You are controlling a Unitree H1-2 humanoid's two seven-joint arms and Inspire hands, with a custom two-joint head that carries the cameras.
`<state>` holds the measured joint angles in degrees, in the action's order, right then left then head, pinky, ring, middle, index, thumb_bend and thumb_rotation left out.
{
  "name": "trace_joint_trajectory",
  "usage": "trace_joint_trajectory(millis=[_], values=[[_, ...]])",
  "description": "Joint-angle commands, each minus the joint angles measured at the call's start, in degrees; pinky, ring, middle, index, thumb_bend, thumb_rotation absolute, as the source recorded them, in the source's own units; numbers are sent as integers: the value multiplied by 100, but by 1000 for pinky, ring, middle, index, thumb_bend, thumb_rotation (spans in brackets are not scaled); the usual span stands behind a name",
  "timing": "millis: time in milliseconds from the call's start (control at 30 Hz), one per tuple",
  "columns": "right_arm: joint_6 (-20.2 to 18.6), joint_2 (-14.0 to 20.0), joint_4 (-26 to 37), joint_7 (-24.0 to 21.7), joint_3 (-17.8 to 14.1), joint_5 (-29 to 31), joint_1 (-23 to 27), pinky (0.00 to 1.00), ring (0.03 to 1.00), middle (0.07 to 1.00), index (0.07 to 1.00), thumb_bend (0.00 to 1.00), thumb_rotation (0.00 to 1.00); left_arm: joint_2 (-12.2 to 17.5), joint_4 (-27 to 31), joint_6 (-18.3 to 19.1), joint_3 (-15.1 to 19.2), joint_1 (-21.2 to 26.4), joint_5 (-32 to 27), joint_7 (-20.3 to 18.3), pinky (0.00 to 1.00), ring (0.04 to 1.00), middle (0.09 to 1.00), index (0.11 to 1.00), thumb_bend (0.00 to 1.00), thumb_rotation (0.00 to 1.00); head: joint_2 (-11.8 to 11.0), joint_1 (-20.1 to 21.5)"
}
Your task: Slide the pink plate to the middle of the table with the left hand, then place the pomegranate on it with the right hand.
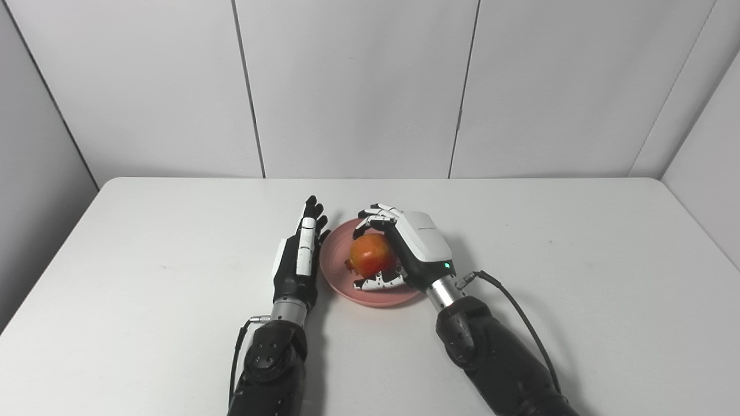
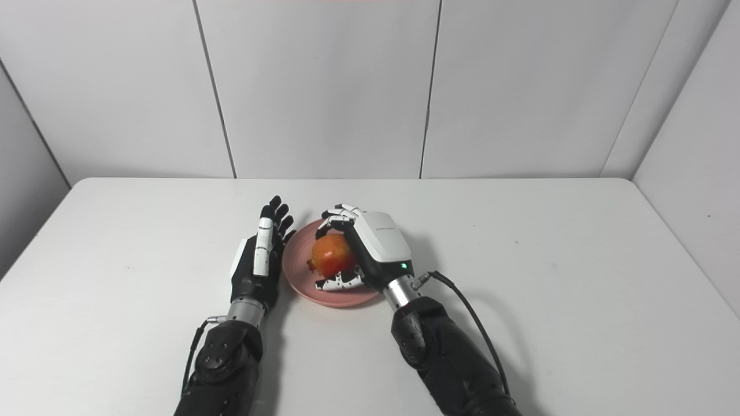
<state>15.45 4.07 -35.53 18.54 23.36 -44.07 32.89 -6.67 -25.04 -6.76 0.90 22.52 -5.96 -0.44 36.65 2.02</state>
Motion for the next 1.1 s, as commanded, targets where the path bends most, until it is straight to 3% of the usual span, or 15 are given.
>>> trace_joint_trajectory(millis=[0, 200, 400, 433, 500, 567, 800, 1067], values=[[-119, 10, 212, 62, -55, 21, 212, 844, 896, 895, 492, 514, 138, -15, 143, -80, -49, 157, 37, -41, 969, 999, 1000, 1000, 591, 1000, -6, -5], [-243, 33, 445, -208, -109, 155, 108, 982, 970, 944, 496, 509, 160, 13, 118, -79, -83, 165, 135, -2, 971, 1000, 1000, 1000, 602, 1000, -23, 13], [-257, 48, 634, -453, -179, 352, 16, 1000, 997, 951, 499, 507, 172, 6, 143, 1, -68, 159, 145, 18, 970, 997, 1000, 1000, 603, 1000, -25, 24], [-307, 52, 688, -504, -184, 357, -4, 1000, 999, 969, 703, 602, 343, 10, 155, 16, -76, 157, 156, 20, 968, 998, 1000, 1000, 602, 1000, -26, 32], [-334, 65, 788, -562, -197, 380, -46, 1000, 1000, 983, 845, 660, 447, 18, 148, 14, -78, 160, 168, 22, 965, 997, 1000, 1000, 604, 1000, -25, 35], [-300, 75, 872, -590, -224, 437, -88, 1000, 1000, 996, 914, 678, 489, 23, 139, -1, -76, 168, 182, 19, 960, 995, 1000, 1000, 605, 1000, -16, 38], [-247, 91, 1339, -753, -367, 719, -273, 1000, 1000, 1000, 994, 675, 554, 11, 156, 27, -36, 160, 105, -10, 955, 987, 1000, 1000, 601, 1000, -16, 53], [-214, 152, 1656, -953, -532, 986, -378, 1000, 1000, 1000, 1000, 695, 646, -8, 96, -3, -9, 182, 57, -29, 958, 989, 1000, 1000, 594, 1000, -47, 53]])
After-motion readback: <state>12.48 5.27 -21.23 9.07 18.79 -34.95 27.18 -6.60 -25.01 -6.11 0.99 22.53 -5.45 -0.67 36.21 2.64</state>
